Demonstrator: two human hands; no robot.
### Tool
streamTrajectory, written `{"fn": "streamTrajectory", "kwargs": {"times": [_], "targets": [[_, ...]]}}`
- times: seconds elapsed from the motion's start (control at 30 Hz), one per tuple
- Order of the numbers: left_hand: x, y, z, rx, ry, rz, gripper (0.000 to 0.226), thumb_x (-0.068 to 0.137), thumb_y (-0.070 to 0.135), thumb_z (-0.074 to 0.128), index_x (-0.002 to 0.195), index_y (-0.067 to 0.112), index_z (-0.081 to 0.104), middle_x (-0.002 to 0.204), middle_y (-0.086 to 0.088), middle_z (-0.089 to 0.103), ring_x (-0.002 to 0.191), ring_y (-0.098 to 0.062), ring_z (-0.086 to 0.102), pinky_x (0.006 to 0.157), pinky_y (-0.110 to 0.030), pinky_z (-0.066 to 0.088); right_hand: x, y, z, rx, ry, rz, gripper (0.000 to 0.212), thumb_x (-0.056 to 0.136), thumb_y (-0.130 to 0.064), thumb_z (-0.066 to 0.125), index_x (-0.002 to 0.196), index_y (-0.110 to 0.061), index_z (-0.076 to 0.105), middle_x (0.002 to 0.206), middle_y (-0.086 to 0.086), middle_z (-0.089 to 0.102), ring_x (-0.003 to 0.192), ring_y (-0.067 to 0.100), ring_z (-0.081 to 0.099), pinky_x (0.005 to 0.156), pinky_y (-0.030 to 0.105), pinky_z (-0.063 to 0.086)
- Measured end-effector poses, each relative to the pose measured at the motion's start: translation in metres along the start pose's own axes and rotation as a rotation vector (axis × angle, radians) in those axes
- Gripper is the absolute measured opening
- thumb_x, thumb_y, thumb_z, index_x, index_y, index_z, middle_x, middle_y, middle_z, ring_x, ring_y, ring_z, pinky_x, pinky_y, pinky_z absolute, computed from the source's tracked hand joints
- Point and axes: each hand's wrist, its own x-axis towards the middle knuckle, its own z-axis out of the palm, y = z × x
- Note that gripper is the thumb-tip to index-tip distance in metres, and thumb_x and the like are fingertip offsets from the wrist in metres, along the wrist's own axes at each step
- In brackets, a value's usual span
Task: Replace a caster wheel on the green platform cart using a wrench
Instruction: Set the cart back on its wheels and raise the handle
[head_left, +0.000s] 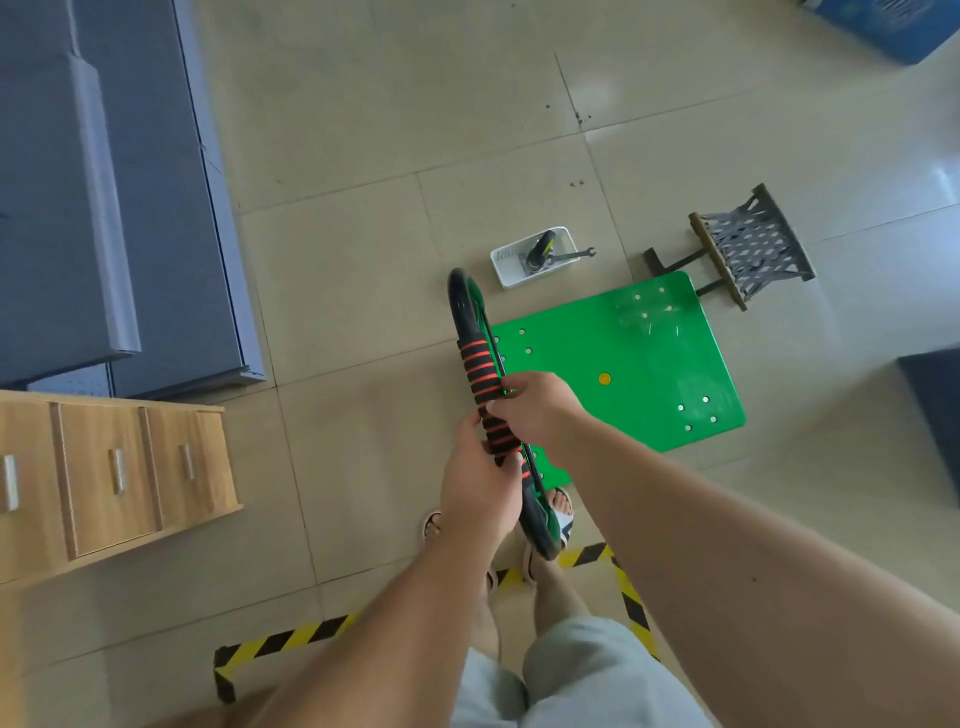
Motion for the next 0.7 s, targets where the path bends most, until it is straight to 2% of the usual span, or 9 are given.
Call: {"fn": "streamTrajectory", "kwargs": {"times": [0.23, 0.37, 0.43, 0.53, 0.6, 0.7], "targets": [[0.000, -0.016, -0.036, 0.026, 0.029, -0.007, 0.043, 0.094, 0.015, 0.067, 0.122, 0.040, 0.046, 0.094, 0.014, 0.072, 0.084, -0.009, 0.073, 0.083, -0.040, 0.062, -0.007, -0.016, 0.032, 0.008, -0.015, -0.043, 0.027, 0.092, -0.024, 0.068, 0.118, -0.026, 0.072, 0.097, -0.004, 0.076, 0.087, 0.016, 0.073, 0.079, 0.027, 0.057], [-0.001, -0.031, -0.067, 0.086, 0.058, -0.020, 0.043, 0.094, 0.019, 0.069, 0.125, 0.039, 0.047, 0.096, 0.017, 0.071, 0.090, -0.013, 0.072, 0.083, -0.041, 0.061, -0.012, -0.029, 0.063, -0.001, -0.027, -0.079, 0.024, 0.091, -0.024, 0.068, 0.114, -0.026, 0.074, 0.090, -0.005, 0.074, 0.077, 0.014, 0.069, 0.066, 0.022, 0.051], [0.000, -0.039, -0.084, 0.086, 0.068, -0.033, 0.040, 0.096, 0.019, 0.069, 0.120, 0.040, 0.045, 0.093, 0.017, 0.068, 0.087, -0.011, 0.070, 0.074, -0.030, 0.059, -0.014, -0.037, 0.080, 0.006, -0.036, -0.093, 0.025, 0.090, -0.024, 0.069, 0.114, -0.026, 0.073, 0.092, -0.005, 0.075, 0.080, 0.016, 0.070, 0.068, 0.023, 0.053], [-0.002, -0.049, -0.110, 0.065, 0.075, -0.044, 0.039, 0.098, 0.015, 0.068, 0.123, 0.035, 0.047, 0.093, 0.015, 0.067, 0.081, -0.003, 0.067, 0.057, -0.011, 0.047, -0.017, -0.049, 0.104, 0.015, -0.063, -0.109, 0.024, 0.090, -0.024, 0.070, 0.113, -0.026, 0.073, 0.095, -0.003, 0.076, 0.086, 0.018, 0.072, 0.076, 0.027, 0.057], [-0.003, -0.056, -0.125, 0.040, 0.089, -0.052, 0.039, 0.098, 0.012, 0.068, 0.125, 0.031, 0.047, 0.096, 0.012, 0.067, 0.082, -0.005, 0.066, 0.054, -0.007, 0.047, -0.018, -0.058, 0.120, -0.001, -0.078, -0.125, 0.024, 0.088, -0.026, 0.071, 0.112, -0.026, 0.074, 0.095, -0.003, 0.076, 0.084, 0.018, 0.071, 0.074, 0.026, 0.057], [-0.006, -0.065, -0.145, 0.044, 0.112, -0.065, 0.039, 0.098, 0.011, 0.069, 0.127, 0.029, 0.049, 0.099, 0.007, 0.068, 0.079, -0.005, 0.065, 0.052, -0.005, 0.046, -0.020, -0.069, 0.143, -0.052, -0.095, -0.152, 0.020, 0.088, -0.027, 0.070, 0.107, -0.025, 0.074, 0.087, -0.004, 0.073, 0.072, 0.014, 0.065, 0.063, 0.023, 0.050]]}}
